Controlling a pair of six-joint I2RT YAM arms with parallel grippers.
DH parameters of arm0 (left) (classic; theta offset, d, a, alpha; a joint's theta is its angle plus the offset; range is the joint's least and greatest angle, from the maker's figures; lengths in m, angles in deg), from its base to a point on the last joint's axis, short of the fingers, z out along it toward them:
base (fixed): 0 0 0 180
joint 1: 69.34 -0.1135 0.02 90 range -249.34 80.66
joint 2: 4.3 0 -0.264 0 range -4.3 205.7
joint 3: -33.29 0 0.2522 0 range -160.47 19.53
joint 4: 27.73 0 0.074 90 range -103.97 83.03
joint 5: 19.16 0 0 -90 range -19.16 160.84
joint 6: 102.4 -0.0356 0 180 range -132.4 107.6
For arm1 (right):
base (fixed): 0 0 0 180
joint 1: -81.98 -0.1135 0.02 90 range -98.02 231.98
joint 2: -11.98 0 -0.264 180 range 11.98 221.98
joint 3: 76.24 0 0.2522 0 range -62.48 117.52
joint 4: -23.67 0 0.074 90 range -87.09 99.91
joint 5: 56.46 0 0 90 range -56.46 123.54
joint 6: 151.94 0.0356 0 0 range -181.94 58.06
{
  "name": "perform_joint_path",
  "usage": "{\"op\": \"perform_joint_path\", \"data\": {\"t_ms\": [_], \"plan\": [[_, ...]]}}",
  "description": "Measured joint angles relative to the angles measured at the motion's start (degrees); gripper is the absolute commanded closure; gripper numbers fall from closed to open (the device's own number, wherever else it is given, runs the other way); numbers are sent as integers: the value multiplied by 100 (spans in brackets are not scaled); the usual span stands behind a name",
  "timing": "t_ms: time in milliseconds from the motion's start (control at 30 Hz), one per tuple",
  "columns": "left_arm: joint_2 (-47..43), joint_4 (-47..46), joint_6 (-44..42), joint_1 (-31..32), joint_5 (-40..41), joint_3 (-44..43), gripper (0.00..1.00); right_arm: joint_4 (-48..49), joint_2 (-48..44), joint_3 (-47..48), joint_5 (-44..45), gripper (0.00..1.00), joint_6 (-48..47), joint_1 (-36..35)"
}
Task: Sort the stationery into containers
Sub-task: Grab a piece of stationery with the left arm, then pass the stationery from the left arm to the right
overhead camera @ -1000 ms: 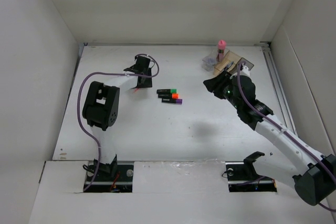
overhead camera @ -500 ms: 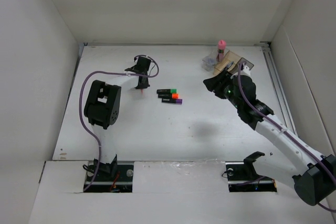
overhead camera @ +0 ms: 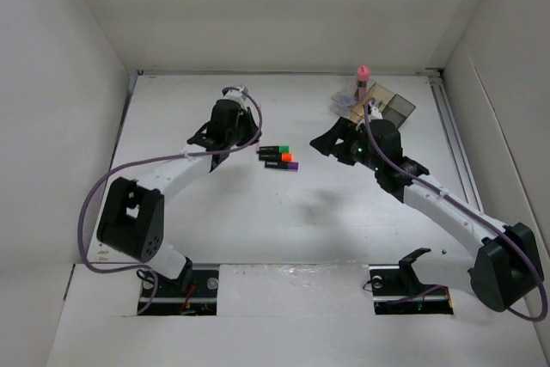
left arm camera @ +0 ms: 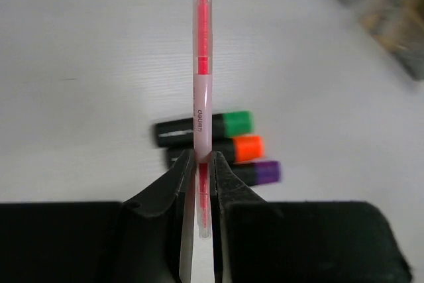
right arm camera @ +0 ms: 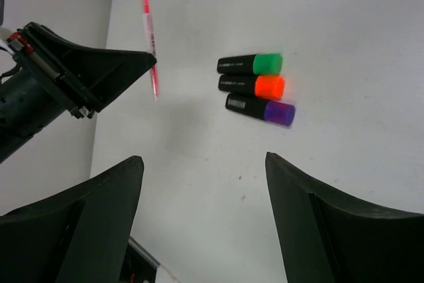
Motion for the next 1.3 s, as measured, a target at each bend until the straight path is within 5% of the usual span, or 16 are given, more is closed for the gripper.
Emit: {"op": "perform_joint_path", "data": {"t_ms": [300, 767, 1000, 1133, 1267, 1300], "plan": [[-306, -1880, 560, 328, -2068, 1215, 100, 610, 358, 0, -990, 20, -85, -20], [-2, -3445, 1209, 710, -3550, 1528, 100, 916, 911, 0, -1016, 30, -131, -7], [-2, -3657, 1303, 734, -3897, 1604, 100, 1021, 1152, 0, -968, 55, -118, -4], [24, -3716, 1314, 754, -3945, 1641, 100, 1121, 1276, 11, -986, 79, -55, -2], [79, -3829, 1314, 761, -3980, 1703, 77, 1185, 1322, 15, -1078, 96, 66, -22], [83, -3858, 1305, 758, -4013, 1705, 65, 1196, 1338, 22, -1062, 97, 66, -22]]}}
